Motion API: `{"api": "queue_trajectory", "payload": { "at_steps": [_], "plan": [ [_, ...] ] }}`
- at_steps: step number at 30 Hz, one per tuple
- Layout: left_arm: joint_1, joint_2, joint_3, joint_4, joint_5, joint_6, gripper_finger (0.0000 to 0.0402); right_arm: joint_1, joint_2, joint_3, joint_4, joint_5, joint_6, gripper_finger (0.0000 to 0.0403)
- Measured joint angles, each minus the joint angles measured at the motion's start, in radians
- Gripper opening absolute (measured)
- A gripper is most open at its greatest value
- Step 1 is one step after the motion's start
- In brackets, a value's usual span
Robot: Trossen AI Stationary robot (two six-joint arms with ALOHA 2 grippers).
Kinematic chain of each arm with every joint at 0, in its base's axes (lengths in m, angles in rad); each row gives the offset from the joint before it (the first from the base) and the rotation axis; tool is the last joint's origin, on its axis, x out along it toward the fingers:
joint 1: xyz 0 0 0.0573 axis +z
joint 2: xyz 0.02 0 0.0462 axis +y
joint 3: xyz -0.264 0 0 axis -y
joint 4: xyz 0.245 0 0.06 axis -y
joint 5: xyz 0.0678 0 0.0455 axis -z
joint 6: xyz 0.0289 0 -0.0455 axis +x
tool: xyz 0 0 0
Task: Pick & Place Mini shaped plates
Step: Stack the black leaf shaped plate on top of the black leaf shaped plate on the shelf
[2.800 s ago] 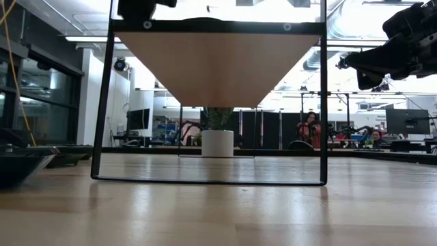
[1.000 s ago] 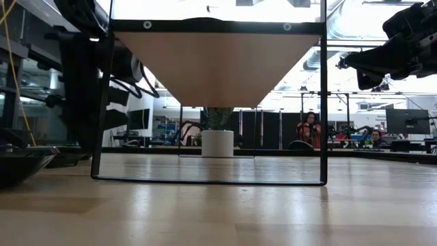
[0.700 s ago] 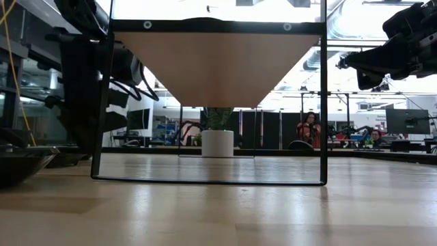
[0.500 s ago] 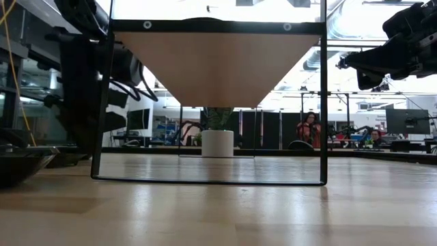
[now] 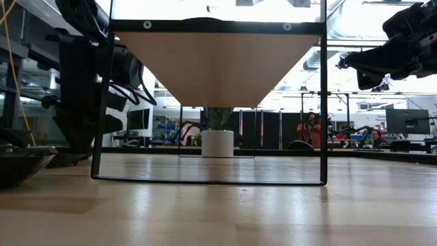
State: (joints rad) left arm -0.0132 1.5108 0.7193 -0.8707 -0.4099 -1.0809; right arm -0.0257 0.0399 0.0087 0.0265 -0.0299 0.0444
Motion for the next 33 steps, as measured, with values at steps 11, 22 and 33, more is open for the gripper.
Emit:
{"api": "queue_trajectory", "payload": {
  "at_steps": [11, 22, 33],
  "plan": [
    [0.0, -0.001, 0.0, -0.002, -0.007, 0.027, 0.0006, 0.0, 0.0, 0.0, 0.0, 0.0, 0.0, 0.0012],
    [-0.012, -0.005, 0.069, -0.099, -0.031, 0.054, 0.0001, 0.0, 0.0, 0.0, 0.0, 0.0, 0.0, 0.0012],
    [-0.129, -0.083, 0.172, -0.285, -0.104, 0.063, 0.0, 0.0, 0.0, 0.0, 0.0, 0.0, 0.0, 0.0012]
  ]
}}
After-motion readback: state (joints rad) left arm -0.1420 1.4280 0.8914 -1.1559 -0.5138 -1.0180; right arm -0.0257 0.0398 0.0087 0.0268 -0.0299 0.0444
